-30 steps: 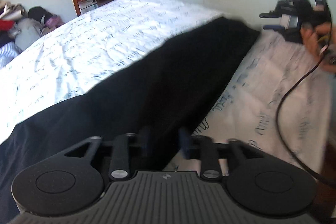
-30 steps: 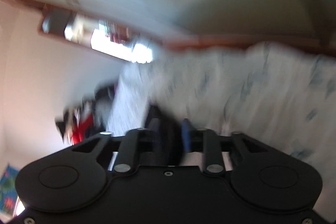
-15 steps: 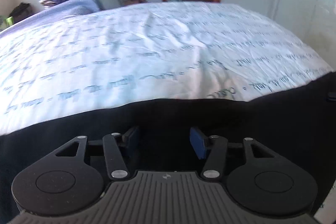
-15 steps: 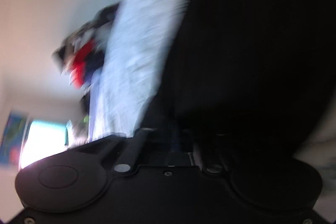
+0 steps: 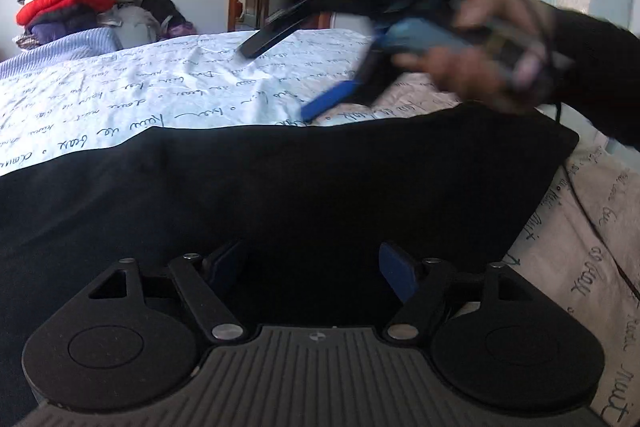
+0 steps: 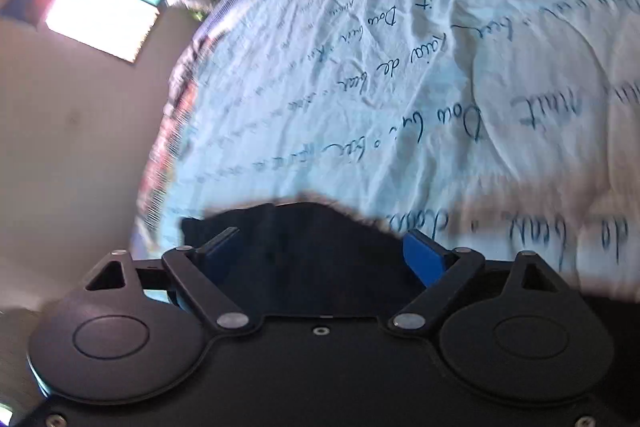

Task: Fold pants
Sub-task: 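Grasp the pants edge again with the right gripper and smooth it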

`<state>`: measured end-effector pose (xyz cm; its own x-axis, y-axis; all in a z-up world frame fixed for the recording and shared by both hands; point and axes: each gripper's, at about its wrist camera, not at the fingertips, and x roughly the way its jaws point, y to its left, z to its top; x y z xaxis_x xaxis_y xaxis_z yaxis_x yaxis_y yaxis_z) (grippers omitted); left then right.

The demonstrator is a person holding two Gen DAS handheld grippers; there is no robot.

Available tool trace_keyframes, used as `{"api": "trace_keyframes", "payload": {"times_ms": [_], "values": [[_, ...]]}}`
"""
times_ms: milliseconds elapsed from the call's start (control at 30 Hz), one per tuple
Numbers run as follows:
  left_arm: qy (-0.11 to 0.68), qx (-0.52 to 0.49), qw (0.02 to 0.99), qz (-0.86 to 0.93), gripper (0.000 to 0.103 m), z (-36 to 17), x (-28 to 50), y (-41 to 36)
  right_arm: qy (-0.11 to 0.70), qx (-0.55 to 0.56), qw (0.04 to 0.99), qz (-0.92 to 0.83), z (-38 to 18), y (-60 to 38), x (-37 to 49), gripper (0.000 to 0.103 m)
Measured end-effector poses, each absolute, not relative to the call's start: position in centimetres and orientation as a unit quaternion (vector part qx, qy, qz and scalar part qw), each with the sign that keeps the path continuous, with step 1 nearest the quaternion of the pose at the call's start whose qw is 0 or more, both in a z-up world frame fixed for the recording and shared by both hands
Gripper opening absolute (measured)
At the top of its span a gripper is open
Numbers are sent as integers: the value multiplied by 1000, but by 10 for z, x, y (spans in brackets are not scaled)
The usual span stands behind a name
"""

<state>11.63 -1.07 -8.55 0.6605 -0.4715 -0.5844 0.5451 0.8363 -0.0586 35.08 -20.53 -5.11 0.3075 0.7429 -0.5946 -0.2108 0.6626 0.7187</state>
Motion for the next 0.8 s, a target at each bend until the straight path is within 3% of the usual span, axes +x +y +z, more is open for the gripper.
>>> {"api": "trace_keyframes", "payload": {"times_ms": [67, 100, 133, 167, 267, 300, 567, 633, 700, 733, 800], "values": [[305, 57, 907, -285, 82, -87, 117, -10, 512, 212, 767, 323, -53, -176, 378, 88], [306, 53, 906, -289, 84, -87, 118, -10, 522, 202, 756, 340, -55, -164, 387, 74], [307, 48, 904, -294, 86, -88, 119, -9, 533, 194, 740, 360, -57, -153, 391, 48], [307, 42, 903, -298, 87, -88, 121, -7, 544, 185, 723, 382, -59, -141, 392, 39], [311, 19, 898, -312, 92, -88, 124, -2, 536, 111, 725, 417, -57, -113, 384, 26], [312, 13, 896, -316, 94, -89, 125, 0, 530, 97, 730, 421, -58, -109, 381, 14], [313, -14, 892, -326, 96, -91, 122, 3, 429, 34, 789, 439, -37, -130, 362, 3], [313, -6, 892, -325, 97, -91, 122, 1, 457, 33, 788, 412, -63, -127, 373, 0], [313, 0, 893, -324, 97, -91, 119, -1, 416, 40, 821, 388, -62, -135, 371, 0], [312, 2, 893, -323, 97, -92, 118, -2, 396, 45, 847, 351, -54, -142, 370, 6], [312, 3, 893, -323, 97, -91, 119, -3, 373, 128, 860, 324, -33, -171, 371, 6]]}}
